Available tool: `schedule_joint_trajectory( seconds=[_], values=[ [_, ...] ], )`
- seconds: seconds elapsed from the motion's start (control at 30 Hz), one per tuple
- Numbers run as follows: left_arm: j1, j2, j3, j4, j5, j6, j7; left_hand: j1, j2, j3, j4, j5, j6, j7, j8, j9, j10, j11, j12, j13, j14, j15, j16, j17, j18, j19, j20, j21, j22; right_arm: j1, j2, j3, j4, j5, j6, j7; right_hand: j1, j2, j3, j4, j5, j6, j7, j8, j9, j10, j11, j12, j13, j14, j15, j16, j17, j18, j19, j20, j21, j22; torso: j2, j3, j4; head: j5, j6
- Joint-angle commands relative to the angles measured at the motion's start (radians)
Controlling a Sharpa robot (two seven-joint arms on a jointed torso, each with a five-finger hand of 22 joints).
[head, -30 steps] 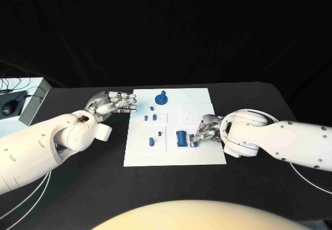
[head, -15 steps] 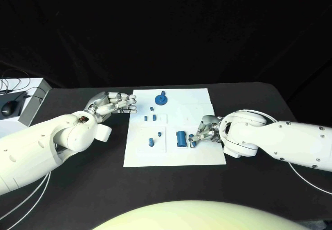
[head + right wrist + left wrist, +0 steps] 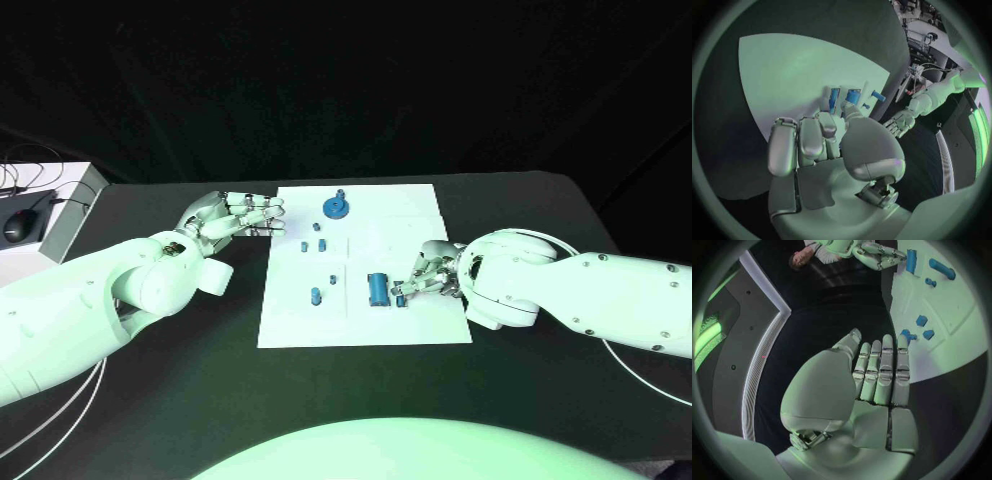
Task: Assemble the parts on the task board
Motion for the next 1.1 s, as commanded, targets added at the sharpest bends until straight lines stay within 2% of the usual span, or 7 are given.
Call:
schedule_joint_trajectory(
  seconds=[0.03,0.2,0.37,0.6,0.8,1.0,1.1],
  values=[
    [0.0,0.001,0.001,0.001,-0.001,0.016,0.004,-0.006,-0.001,0.004,0.002,0.004,-0.001,-0.001,0.0,0.0,-0.005,-0.001,-0.003,-0.001,-0.008,0.001,0.0,0.001,-0.007,-0.001,0.004,-0.003,-0.001,-0.001,-0.003,0.0,0.007,-0.003,-0.003,0.019,-0.001,-0.004,-0.005,-0.001,-0.006,-0.002,0.004,0.002,0.001,0.007,0.0,-0.003,0.001,0.003,-0.004,0.003,0.001,-0.012,0.089,-0.004,0.002,0.178,0.0,-0.0001,0.0,0.0,0.0],
    [-0.001,0.001,0.001,0.001,-0.001,0.015,0.005,-0.006,-0.001,0.004,0.002,0.004,-0.001,-0.001,0.0,0.0,-0.005,-0.001,-0.003,-0.001,-0.008,0.001,0.0,0.001,-0.007,-0.001,0.004,-0.003,-0.001,-0.001,-0.017,0.0,0.009,-0.015,-0.027,0.028,0.004,-0.006,-0.008,-0.003,-0.008,-0.003,0.004,0.002,0.002,0.006,0.0,-0.005,0.001,0.003,-0.004,0.002,0.0,-0.012,0.089,-0.004,0.002,0.177,0.0,0.0,0.0002,0.001,0.002],
    [-0.001,0.003,0.001,0.001,0.001,0.009,0.016,-0.007,-0.003,0.002,0.003,0.004,-0.002,-0.001,0.0,0.0,-0.005,-0.001,-0.003,-0.001,-0.009,0.001,0.0,0.001,-0.006,0.0,0.005,-0.003,-0.002,-0.001,-0.039,0.001,0.004,-0.004,-0.123,0.092,0.013,-0.03,-0.017,-0.014,-0.011,-0.03,0.018,-0.01,-0.003,-0.01,0.008,-0.026,-0.013,0.0,0.001,-0.01,-0.013,-0.007,0.087,-0.001,-0.016,0.171,-0.001,-0.0001,-0.0012,0.002,0.006],
    [-0.001,0.012,0.001,-0.015,0.055,-0.025,0.073,-0.015,-0.005,-0.017,0.012,0.003,-0.005,-0.004,0.0,0.0,0.006,-0.004,-0.002,-0.001,-0.006,0.0,0.001,0.002,-0.006,0.001,0.006,-0.004,-0.005,0.0,-0.059,0.002,-0.064,0.276,-0.372,0.521,0.067,-0.042,-0.012,-0.031,-0.055,-0.087,0.043,-0.014,-0.016,-0.054,0.025,-0.054,-0.051,-0.007,0.016,-0.051,-0.054,0.007,0.083,0.016,-0.089,0.146,-0.008,0.0006,-0.0049,0.003,0.03],
    [-0.001,0.025,0.001,-0.042,0.108,-0.063,0.115,-0.02,-0.003,-0.038,0.024,0.001,-0.003,-0.006,0.0,0.0,0.026,-0.009,-0.006,-0.001,-0.01,0.002,-0.006,0.0,-0.007,-0.003,0.01,-0.009,-0.011,0.0,-0.037,0.003,-0.161,0.523,-0.429,0.802,0.102,-0.02,-0.014,-0.072,-0.058,-0.113,0.053,-0.013,-0.024,-0.125,0.035,-0.128,-0.128,-0.033,0.023,-0.112,-0.115,0.021,0.071,0.022,-0.208,0.102,-0.022,0.001,-0.011,0.007,0.053],
    [0.0,0.048,0.001,-0.084,0.144,-0.111,0.152,-0.025,-0.006,-0.08,0.028,-0.005,-0.019,-0.007,-0.001,0.0,-0.013,0.011,-0.01,-0.002,-0.153,0.045,-0.011,-0.044,-0.02,-0.105,0.05,-0.024,-0.049,-0.004,0.037,0.011,-0.339,0.726,-0.401,1.0,0.168,-0.019,-0.026,-0.145,-0.13,-0.165,0.074,0.001,-0.04,-0.237,0.054,-0.347,-0.4,-0.15,0.044,-0.325,-0.334,0.078,0.0,0.044,-0.77,-0.157,-0.042,0.001,-0.0206,0.013,0.085],
    [0.002,0.064,0.001,-0.106,0.153,-0.138,0.165,-0.021,-0.004,-0.109,0.021,-0.005,-0.091,-0.021,-0.005,-0.003,-0.07,0.033,-0.008,-0.002,-0.23,0.072,-0.014,-0.053,-0.021,-0.18,0.08,-0.024,-0.084,-0.011,0.071,0.017,-0.412,0.796,-0.38,1.048,0.202,-0.012,-0.022,-0.172,-0.162,-0.185,0.082,0.004,-0.07,-0.265,0.063,-0.413,-0.504,-0.194,0.053,-0.381,-0.391,0.097,-0.043,0.059,-1.031,-0.299,-0.05,0.0027,-0.0239,0.015,0.106]
  ],
)
